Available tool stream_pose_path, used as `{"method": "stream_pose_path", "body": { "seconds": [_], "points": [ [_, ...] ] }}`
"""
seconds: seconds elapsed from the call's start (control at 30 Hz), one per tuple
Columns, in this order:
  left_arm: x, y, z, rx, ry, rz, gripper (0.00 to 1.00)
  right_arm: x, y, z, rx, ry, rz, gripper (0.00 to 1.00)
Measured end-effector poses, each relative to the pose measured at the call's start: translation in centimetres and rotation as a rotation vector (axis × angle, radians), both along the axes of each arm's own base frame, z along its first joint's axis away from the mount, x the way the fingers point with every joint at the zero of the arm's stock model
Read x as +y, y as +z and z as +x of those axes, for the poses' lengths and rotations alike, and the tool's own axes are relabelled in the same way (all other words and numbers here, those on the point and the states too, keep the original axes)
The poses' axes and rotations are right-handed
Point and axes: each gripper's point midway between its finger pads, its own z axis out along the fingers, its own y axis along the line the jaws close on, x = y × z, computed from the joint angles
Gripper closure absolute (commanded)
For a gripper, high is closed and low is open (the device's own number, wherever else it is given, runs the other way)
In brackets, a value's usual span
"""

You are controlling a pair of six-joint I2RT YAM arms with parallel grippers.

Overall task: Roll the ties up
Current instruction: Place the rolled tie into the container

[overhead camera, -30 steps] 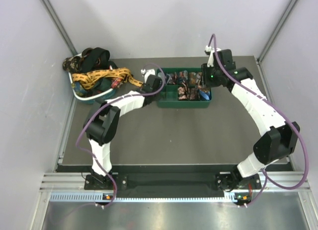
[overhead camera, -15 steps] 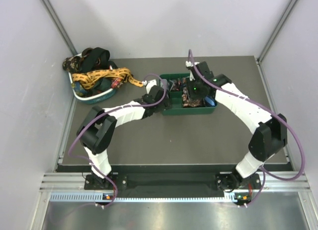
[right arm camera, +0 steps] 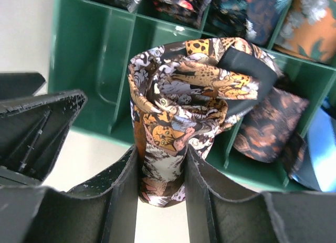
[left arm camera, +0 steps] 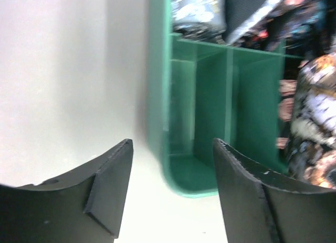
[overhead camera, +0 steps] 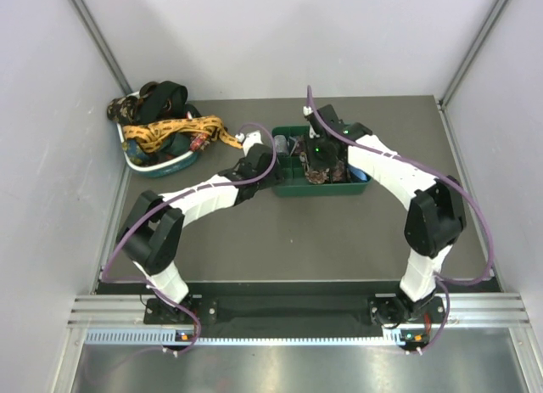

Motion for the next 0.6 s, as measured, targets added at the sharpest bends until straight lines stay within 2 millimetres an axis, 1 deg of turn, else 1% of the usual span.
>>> {"method": "stream_pose_path", "body": {
  "seconds": [0.13, 0.17, 0.23, 0.37, 0.53, 0.6],
  "points": [
    [1.2, -1.0, -0.1, 0.016, 0.008, 0.029, 0.4, 1.4, -0.5, 0.8, 0.011, -0.002, 0.032, 0.83],
    [1.4, -1.1, 0.0, 0.016, 0.011, 0.032, 0.43, 1.7, -0.7, 0.9, 0.015, 0.001, 0.038, 0.83],
    [1.8, -1.1, 0.2, 0.013, 0.011, 0.039, 0.46, 2.4, -1.0, 1.3, 0.024, 0.002, 0.053, 0.83],
    [2.1, -1.0, 0.7, 0.001, 0.01, 0.044, 0.49, 3.8, -1.9, 2.1, 0.043, 0.002, 0.085, 0.83],
    [2.0, -1.2, 0.7, -0.001, -0.002, 0.056, 0.51, 4.2, -4.1, 2.4, 0.091, -0.038, 0.086, 0.86],
    [2.0, -1.3, 0.7, 0.0, -0.004, 0.058, 0.51, 4.1, -4.6, 2.3, 0.104, -0.063, 0.086, 0.88]
  ]
}}
